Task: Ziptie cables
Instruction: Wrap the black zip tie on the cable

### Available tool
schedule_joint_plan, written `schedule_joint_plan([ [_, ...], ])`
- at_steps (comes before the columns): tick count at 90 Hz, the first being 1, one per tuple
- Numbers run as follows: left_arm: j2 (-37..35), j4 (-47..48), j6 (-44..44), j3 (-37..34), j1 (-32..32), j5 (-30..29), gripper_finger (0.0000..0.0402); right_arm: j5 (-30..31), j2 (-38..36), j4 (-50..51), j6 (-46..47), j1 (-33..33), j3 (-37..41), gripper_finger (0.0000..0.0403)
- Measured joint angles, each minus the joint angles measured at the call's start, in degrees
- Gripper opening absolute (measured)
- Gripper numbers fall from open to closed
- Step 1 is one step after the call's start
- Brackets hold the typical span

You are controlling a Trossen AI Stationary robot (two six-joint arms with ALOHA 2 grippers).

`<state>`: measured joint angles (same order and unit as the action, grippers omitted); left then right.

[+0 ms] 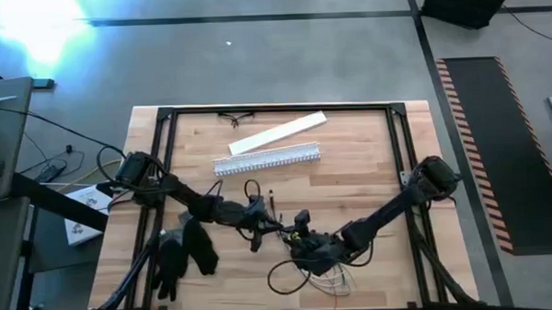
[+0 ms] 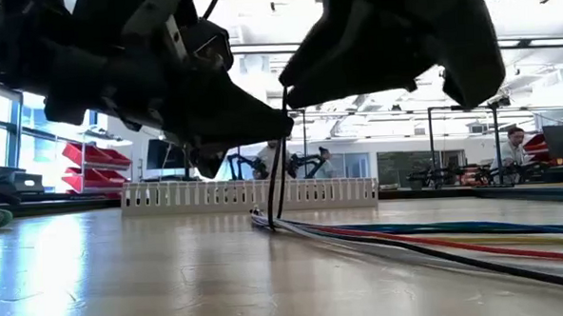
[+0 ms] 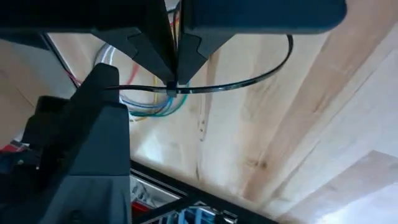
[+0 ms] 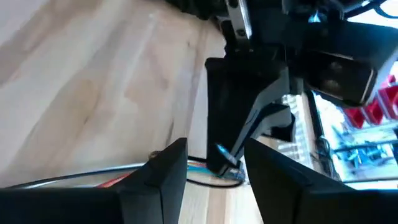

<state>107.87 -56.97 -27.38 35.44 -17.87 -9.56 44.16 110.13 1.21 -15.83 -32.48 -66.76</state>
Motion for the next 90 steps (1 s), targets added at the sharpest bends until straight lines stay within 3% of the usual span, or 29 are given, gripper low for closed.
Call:
schedule_joint_plan([
  [18, 0.00, -0.24, 0.00, 0.00, -0.04, 0.22, 0.0000, 0.37, 0.94, -1.53, 0.80, 0.95, 0.00, 0.0120],
  [42, -0.02, -0.15, -0.02, 0.00, -0.04, 0.33, 0.0000, 2.77, 1.99, -2.56, 2.08, 1.39, 0.00, 0.0009],
  [74, -0.12, 2.05, 0.41, 0.02, -0.09, -4.11, 0.0000, 2.65, 2.01, -2.90, 9.94, 1.40, 0.09, 0.0000],
  [90, 0.15, 3.52, 0.96, 0.02, 0.22, -6.32, 0.0000, -0.19, 1.96, -3.19, 11.34, 0.43, -1.27, 0.0000],
])
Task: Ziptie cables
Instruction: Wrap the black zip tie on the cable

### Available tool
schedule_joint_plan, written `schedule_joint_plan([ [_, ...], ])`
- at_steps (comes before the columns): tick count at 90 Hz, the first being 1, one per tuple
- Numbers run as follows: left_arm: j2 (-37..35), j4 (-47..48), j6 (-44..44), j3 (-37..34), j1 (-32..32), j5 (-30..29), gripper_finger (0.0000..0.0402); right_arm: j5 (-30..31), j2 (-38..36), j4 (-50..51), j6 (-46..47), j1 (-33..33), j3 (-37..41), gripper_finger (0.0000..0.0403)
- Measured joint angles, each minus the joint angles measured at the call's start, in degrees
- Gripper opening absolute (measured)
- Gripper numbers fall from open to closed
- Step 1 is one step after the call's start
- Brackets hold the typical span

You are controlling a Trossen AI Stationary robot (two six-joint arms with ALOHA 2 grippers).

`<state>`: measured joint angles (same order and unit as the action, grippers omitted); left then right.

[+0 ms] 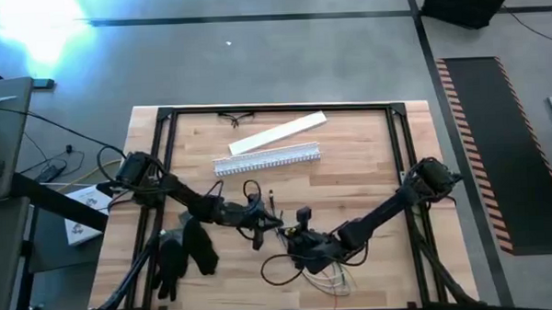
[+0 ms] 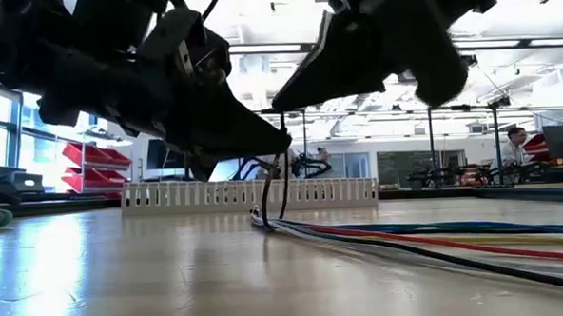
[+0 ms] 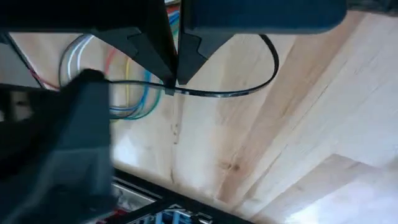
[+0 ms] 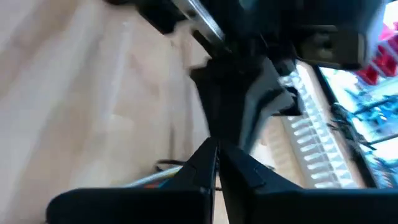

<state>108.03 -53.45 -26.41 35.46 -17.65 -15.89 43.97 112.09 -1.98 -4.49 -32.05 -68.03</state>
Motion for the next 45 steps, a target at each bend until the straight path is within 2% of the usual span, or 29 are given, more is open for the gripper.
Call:
schedule_joint_plan([
  [31, 0.02, 0.72, 0.26, -0.02, -0.18, -1.22, 0.0000, 1.43, -0.13, 11.45, 1.64, -1.09, -5.96, 0.0003],
  [45, 0.02, 0.69, 0.35, -0.02, -0.46, -1.24, 0.0000, 0.90, -0.07, 14.31, 2.08, -0.91, -6.06, 0.0046],
])
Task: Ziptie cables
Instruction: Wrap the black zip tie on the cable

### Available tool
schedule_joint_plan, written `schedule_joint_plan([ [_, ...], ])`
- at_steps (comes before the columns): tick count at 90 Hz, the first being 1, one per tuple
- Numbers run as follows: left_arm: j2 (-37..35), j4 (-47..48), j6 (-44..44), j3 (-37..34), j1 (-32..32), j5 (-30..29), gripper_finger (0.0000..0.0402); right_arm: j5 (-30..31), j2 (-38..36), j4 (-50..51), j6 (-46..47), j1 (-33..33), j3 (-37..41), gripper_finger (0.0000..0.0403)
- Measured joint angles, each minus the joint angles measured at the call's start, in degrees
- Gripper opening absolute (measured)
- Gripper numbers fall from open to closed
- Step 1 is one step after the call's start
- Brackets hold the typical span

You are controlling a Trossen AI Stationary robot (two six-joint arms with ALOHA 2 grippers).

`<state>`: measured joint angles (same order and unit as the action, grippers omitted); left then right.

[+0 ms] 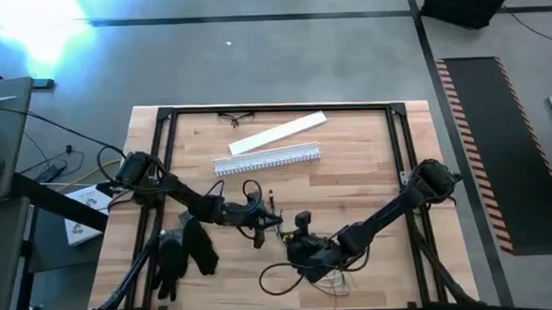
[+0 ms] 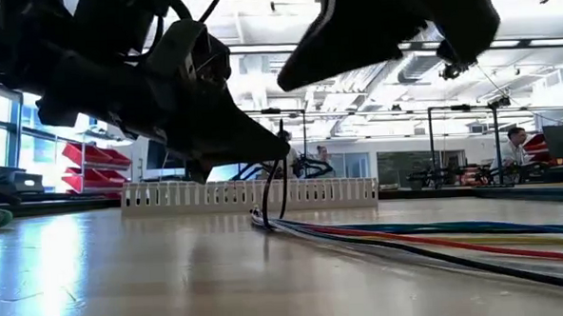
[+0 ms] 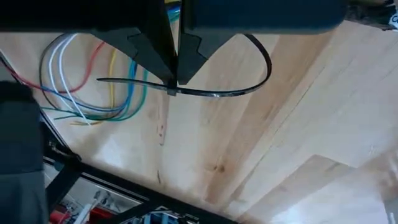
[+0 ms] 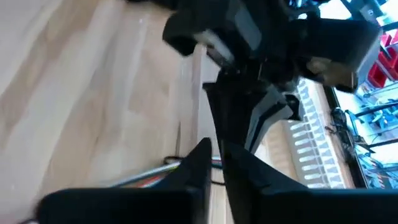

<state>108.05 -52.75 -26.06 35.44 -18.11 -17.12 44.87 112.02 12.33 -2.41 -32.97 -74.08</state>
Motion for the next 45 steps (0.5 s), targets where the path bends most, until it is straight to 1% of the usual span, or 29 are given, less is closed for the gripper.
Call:
schedule_joint_plan([
  [15, 0.00, -0.06, 0.24, 0.00, -0.55, -0.71, 0.0000, -0.48, 1.18, -0.24, 2.36, 1.73, -0.09, 0.0120],
  [24, 0.00, -0.11, 0.28, 0.00, -0.82, -1.45, 0.0000, -0.44, 2.83, -0.71, 2.46, 2.89, -0.07, 0.0140],
  [29, 0.00, -0.19, 0.28, 0.00, -0.98, -1.50, 0.0000, -0.55, 3.47, -1.31, 2.48, 3.43, -0.07, 0.0139],
  [34, 0.00, -0.20, 0.28, 0.00, -1.13, -1.57, 0.0000, -0.40, 3.91, -1.46, 3.11, 3.73, -0.07, 0.0129],
  [39, 0.00, -0.18, 0.28, 0.00, -1.26, -1.55, 0.0000, 0.82, 4.03, -1.39, 4.34, 3.73, -0.04, 0.0109],
  [45, 0.00, -0.21, 0.47, 0.00, -1.49, -1.60, 0.0000, 1.91, 4.03, -1.51, 5.15, 3.73, -0.04, 0.0074],
])
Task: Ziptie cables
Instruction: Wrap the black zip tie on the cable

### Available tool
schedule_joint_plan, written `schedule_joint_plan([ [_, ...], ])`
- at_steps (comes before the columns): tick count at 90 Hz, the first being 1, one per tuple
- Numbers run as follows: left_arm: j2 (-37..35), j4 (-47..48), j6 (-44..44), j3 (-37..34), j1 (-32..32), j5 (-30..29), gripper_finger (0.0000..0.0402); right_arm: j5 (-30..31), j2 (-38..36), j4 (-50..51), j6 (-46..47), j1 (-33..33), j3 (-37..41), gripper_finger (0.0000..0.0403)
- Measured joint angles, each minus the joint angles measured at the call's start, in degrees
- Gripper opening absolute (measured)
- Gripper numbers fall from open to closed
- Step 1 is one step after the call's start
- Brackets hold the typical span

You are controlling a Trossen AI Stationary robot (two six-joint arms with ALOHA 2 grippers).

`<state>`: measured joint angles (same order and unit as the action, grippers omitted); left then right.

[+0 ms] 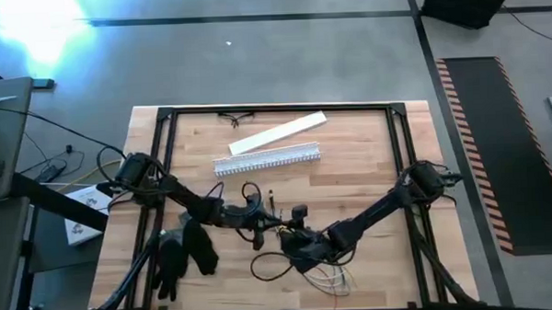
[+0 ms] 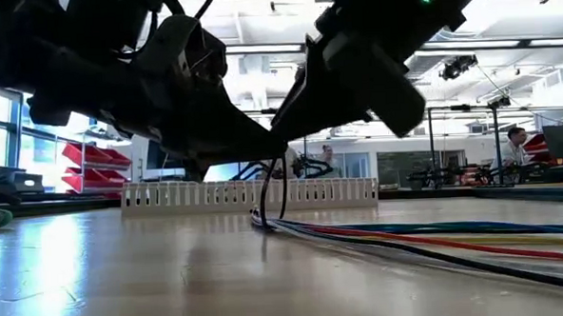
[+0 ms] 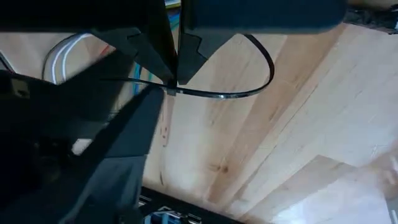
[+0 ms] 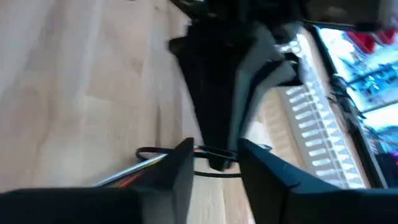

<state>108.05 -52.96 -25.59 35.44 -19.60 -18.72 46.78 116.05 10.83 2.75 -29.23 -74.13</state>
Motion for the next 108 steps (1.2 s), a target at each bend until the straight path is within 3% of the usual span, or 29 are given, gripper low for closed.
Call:
schedule_joint_plan([
  [8, 0.02, 0.08, 0.37, 0.00, -0.31, -0.10, 0.0000, -0.25, 0.00, -0.32, -0.11, 0.00, 0.00, 0.0019],
  [18, 0.04, 0.12, 1.36, 0.00, -0.57, -0.88, 0.0000, -1.06, 0.00, -1.02, 1.50, 0.00, 0.00, 0.0003],
  [48, 0.04, 0.80, 6.83, 0.00, -2.03, -8.12, 0.0000, -11.39, -0.07, -2.79, 7.95, -0.22, -0.04, 0.0000],
  [83, 0.04, 2.20, 7.92, 0.00, -1.96, -9.60, 0.0000, -21.62, -3.50, -8.91, 6.17, -3.90, -0.07, 0.0000],
  [108, 0.04, 2.34, 7.16, 0.00, -1.97, -9.23, 0.0000, -14.98, -4.58, -6.04, -5.00, -5.70, -0.09, 0.0016],
])
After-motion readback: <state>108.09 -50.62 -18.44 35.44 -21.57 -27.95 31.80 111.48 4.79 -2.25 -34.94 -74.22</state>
